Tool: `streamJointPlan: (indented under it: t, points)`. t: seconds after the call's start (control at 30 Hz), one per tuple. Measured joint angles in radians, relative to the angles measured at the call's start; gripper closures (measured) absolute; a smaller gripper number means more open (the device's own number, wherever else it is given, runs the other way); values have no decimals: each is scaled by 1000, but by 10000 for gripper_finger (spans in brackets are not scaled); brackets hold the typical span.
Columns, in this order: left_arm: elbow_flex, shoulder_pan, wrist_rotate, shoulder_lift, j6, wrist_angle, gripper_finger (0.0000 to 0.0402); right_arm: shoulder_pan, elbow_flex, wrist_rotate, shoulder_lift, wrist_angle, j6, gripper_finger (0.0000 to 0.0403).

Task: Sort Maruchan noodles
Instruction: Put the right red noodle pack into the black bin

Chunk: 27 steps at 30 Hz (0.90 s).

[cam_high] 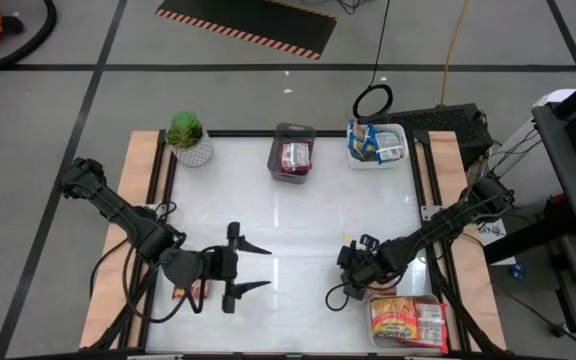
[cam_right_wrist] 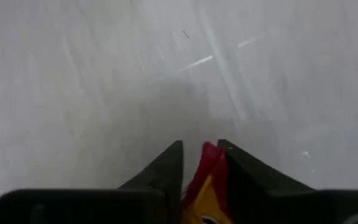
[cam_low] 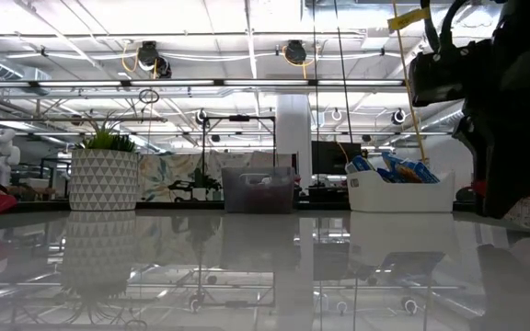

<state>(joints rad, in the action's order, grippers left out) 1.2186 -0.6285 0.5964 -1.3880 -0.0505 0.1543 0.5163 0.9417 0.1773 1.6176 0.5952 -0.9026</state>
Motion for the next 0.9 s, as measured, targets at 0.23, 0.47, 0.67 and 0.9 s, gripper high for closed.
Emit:
streamJointPlan:
  t: [0.23,0.47,0.67,0.9]
  points:
    - [0,0,0,0,0,0,106,0,0,-70,-2,-2,-34,389]
    - [0,0,0,0,1,0,106,0,0,-74,-34,-44,-25,397]
    - [0,0,0,0,3,1,106,1,20,18,-74,-97,36,401]
    - [0,7,0,0,3,1,106,0,51,139,-95,-267,226,402]
